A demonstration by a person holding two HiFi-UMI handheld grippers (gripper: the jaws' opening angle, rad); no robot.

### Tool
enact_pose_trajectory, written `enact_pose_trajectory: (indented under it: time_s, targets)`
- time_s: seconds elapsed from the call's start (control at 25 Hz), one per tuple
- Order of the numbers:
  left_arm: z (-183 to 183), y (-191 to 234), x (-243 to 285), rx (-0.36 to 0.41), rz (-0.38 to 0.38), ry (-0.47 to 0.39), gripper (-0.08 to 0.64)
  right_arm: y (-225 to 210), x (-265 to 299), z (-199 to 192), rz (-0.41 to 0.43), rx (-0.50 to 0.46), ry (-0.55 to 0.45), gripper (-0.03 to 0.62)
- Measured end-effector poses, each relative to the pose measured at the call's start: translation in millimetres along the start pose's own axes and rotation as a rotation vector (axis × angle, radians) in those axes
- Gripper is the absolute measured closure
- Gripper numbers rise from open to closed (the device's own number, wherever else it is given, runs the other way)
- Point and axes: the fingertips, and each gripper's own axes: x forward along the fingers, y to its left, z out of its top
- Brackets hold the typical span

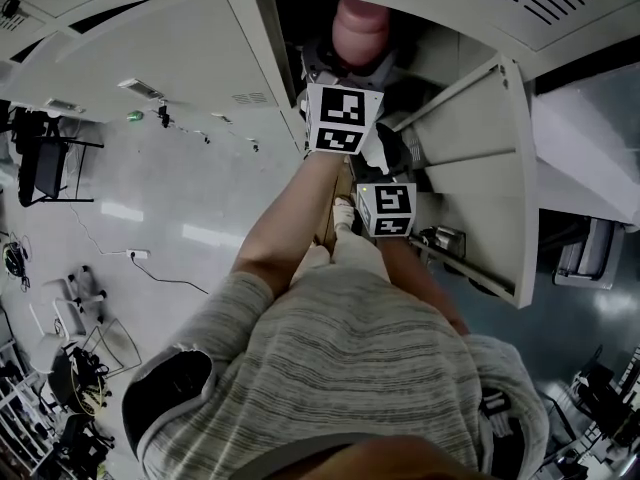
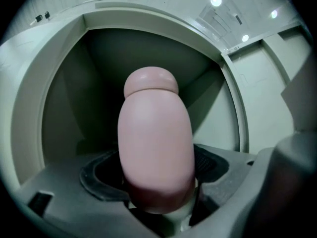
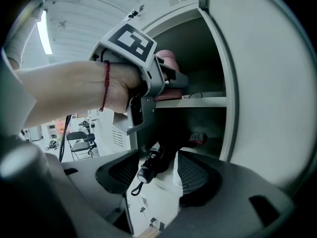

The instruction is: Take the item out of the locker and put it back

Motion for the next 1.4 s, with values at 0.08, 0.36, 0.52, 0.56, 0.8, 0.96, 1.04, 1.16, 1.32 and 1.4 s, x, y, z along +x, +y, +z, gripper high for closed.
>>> enact_pose_trajectory:
  time_s: [0.08,0.36,0.52,0.56,0.8,0.96,1.04,1.16,1.32,1.4]
  targets:
    - [3,-1,-5,0.006,-0.014,-0.021,0.156,2,1,0,0.003,-0.006,-0.003,0.336]
    - [20,-5,-31,-0.009,-0.064,-0.105,0.158,10,-2,6,0.003,-0.017,-0.024,0.336]
    - [35,-11,-52,-0.023,-0.096,-0.16,0.158,11,-6,10,-0.003,-0.023,-0.04,0.336]
    - [37,-13,-57,-0.029,-0.103,-0.165,0.158,11,-7,11,-0.004,-0.022,-0.042,0.336]
    - [40,-21,-95,-0.05,-0.14,-0.176,0.158,15,-15,14,-0.011,-0.017,-0.06,0.336]
    - [43,-24,-120,-0.066,-0.154,-0.183,0.158,20,-22,17,-0.012,-0.008,-0.077,0.336]
    - [44,-24,-133,-0.074,-0.157,-0.185,0.158,23,-26,19,-0.014,-0.005,-0.088,0.336]
    - [44,-26,-150,-0.073,-0.152,-0.189,0.158,25,-32,18,-0.017,-0.002,-0.107,0.336]
    - [43,-27,-164,-0.058,-0.141,-0.188,0.158,31,-35,18,-0.014,-0.001,-0.125,0.336]
    - [44,-25,-169,-0.054,-0.138,-0.184,0.158,37,-35,22,-0.009,-0.002,-0.127,0.336]
